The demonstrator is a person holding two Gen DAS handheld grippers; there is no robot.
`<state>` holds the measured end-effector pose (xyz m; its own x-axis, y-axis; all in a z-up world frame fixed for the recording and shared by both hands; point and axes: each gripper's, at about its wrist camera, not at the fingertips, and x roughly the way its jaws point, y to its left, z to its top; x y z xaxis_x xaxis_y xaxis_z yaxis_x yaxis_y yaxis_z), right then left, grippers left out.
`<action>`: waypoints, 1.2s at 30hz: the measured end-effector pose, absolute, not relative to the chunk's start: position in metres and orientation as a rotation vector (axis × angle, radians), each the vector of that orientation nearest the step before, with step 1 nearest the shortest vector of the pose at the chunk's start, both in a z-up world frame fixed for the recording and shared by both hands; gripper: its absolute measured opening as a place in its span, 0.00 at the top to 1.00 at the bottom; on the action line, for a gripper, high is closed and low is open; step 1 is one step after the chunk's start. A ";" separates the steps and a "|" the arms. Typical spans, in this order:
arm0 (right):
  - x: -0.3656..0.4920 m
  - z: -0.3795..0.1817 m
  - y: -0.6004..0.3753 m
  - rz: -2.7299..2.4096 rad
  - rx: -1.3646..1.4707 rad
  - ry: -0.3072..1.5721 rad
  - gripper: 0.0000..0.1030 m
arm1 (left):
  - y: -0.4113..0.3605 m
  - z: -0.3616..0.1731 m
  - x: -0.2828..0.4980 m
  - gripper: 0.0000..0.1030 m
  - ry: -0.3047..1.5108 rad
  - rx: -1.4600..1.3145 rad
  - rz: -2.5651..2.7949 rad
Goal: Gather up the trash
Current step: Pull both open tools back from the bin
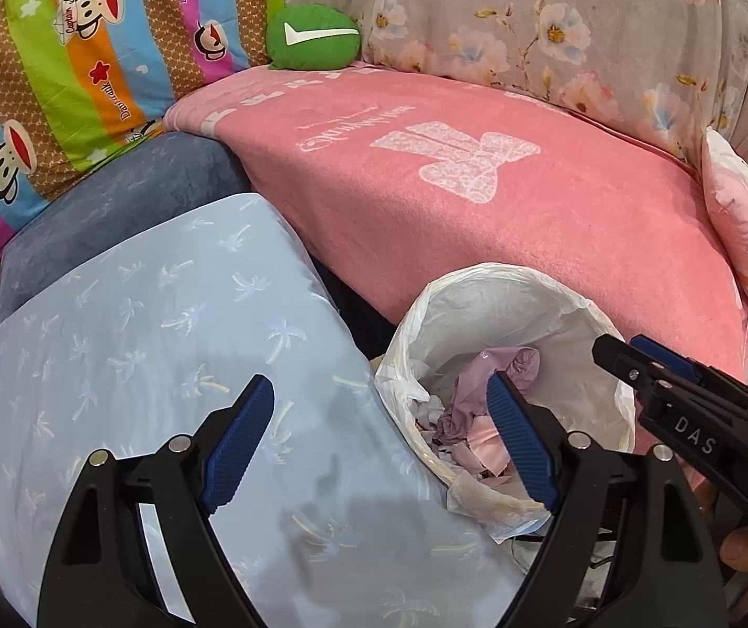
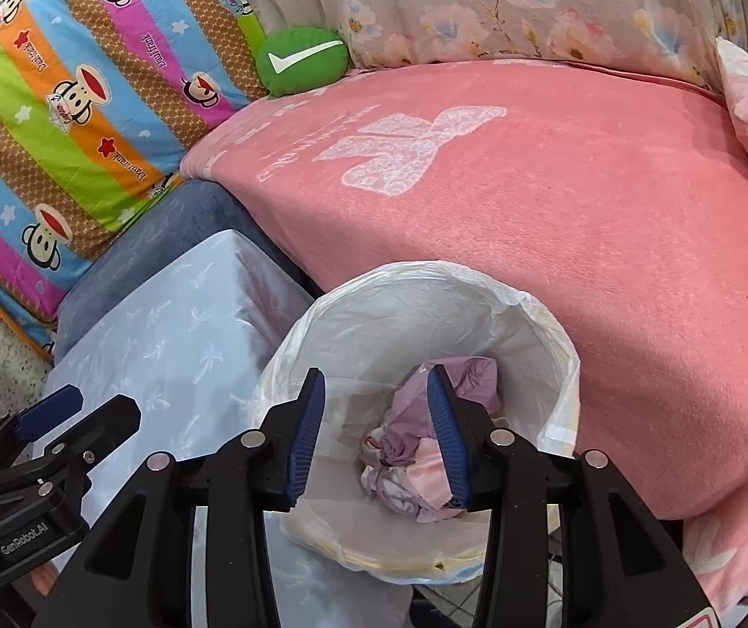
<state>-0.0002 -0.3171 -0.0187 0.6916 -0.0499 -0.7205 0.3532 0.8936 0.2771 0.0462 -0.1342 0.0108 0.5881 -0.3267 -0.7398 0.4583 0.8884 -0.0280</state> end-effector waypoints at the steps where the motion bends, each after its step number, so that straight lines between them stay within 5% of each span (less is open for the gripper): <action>1: -0.001 -0.018 -0.318 -0.234 0.419 0.778 0.57 | -0.134 0.010 0.046 0.22 0.824 0.174 -0.460; 27: -0.023 -0.003 -0.292 -0.242 0.267 0.813 0.18 | -0.127 0.003 0.039 0.09 0.831 0.184 -0.379; 34: -0.029 -0.006 -0.289 -0.257 0.229 0.828 0.15 | -0.125 0.001 0.034 0.08 0.830 0.197 -0.362; 36: -0.030 -0.007 -0.288 -0.261 0.219 0.833 0.05 | -0.125 0.000 0.033 0.08 0.834 0.202 -0.359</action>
<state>-0.0300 -0.2885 -0.0073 0.6442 -0.1418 -0.7516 0.3119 0.9460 0.0889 0.0333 -0.1252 0.0001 0.6167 -0.2313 -0.7524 0.3880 0.9210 0.0349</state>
